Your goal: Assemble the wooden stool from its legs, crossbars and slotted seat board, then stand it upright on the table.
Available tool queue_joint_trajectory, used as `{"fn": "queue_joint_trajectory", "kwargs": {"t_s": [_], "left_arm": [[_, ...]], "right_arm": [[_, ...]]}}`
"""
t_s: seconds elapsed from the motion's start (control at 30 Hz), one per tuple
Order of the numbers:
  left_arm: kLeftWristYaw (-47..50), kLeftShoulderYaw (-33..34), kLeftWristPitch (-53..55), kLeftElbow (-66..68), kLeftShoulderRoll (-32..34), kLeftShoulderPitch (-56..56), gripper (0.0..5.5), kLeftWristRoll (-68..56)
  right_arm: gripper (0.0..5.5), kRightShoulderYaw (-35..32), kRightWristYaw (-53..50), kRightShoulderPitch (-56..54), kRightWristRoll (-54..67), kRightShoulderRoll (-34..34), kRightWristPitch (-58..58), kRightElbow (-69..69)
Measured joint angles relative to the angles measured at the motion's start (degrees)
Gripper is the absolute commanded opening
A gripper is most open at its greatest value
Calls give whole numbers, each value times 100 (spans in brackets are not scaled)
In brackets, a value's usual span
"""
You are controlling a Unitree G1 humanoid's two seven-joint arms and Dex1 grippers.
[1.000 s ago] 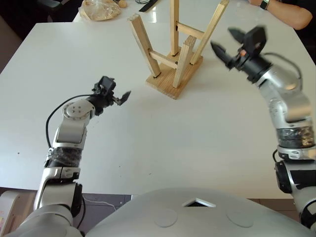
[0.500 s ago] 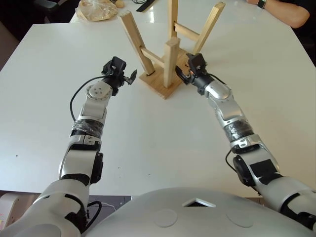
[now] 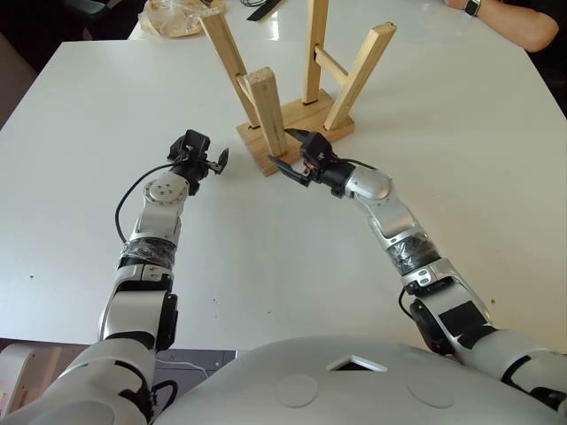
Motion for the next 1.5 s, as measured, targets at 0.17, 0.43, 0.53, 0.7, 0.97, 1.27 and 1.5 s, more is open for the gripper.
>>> {"fn": "queue_joint_trajectory", "kwargs": {"t_s": [0.17,0.43,0.53,0.7,0.97,1.27,1.5], "left_arm": [[4,5,137,-314,-60,167,429,-36],[96,-21,329,-640,-278,470,429,-37],[94,-117,378,-733,-402,469,429,-31],[43,-177,481,-837,-454,471,429,-30],[42,-170,596,-946,-484,431,429,-40],[24,-110,649,-1043,-519,428,429,-52],[13,-19,718,-1064,-418,434,429,-59]], "right_arm": [[330,-477,-152,0,-84,-581,166,-34],[330,-1113,-743,-579,-62,-477,-122,1312],[330,-1113,-851,-916,-58,-11,-407,1965],[330,-1060,-953,-1184,-185,236,-788,2529],[330,-1069,-1420,-1577,-478,440,-1195,3575],[330,-1342,-399,-2322,-246,163,-1126,4067],[330,-1269,1814,-1755,446,224,-131,3255]]}}
